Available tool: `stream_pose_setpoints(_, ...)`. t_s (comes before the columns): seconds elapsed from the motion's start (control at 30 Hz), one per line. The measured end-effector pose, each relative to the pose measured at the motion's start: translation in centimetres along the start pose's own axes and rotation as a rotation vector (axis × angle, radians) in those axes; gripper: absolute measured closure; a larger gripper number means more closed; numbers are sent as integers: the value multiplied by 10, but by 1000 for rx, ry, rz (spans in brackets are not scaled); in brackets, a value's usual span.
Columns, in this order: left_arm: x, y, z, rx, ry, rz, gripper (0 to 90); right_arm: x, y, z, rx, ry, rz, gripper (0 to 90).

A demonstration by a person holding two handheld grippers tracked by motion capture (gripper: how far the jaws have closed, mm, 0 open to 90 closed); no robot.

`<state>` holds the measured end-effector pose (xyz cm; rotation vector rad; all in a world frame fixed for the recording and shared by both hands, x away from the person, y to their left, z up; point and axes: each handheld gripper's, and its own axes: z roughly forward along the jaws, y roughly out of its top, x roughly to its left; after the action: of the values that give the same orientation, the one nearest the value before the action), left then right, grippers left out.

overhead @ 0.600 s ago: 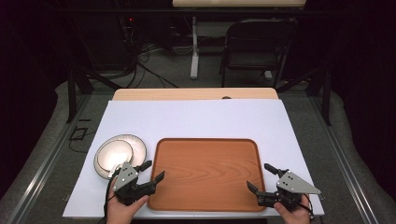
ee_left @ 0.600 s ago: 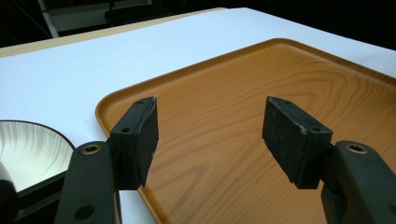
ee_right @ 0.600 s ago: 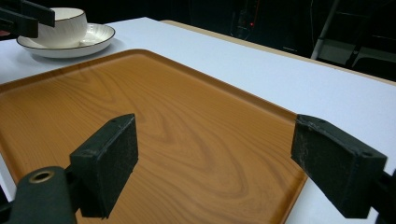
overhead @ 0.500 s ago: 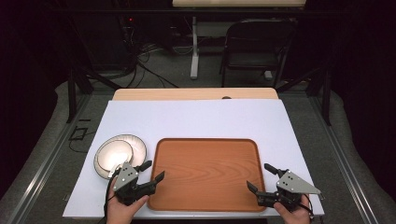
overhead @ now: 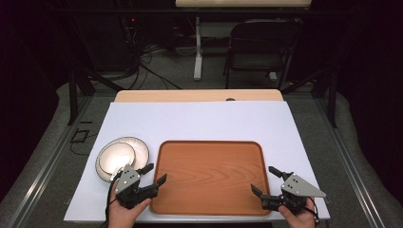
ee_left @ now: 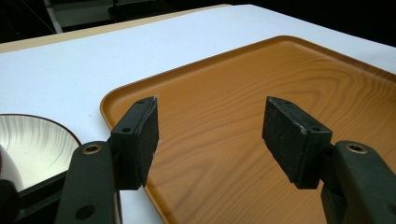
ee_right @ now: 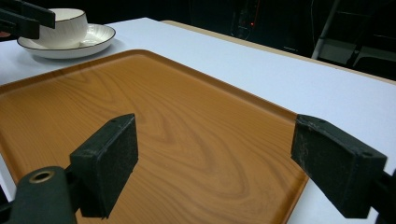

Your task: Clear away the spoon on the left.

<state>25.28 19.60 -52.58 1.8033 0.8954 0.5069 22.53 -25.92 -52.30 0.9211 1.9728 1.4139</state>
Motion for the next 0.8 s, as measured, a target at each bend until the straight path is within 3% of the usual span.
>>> stream_pose_setpoints(0.3,3,5,-4,-16,30,-63,374,0,0,0,2,-1,-1,143)
stream_pose_setpoints(0.53,2,17,-9,-16,34,-86,374,0,0,0,1,0,2,143)
stream_pose_setpoints(0.8,0,29,-15,2,67,-95,373,0,0,-1,-2,-1,-1,143)
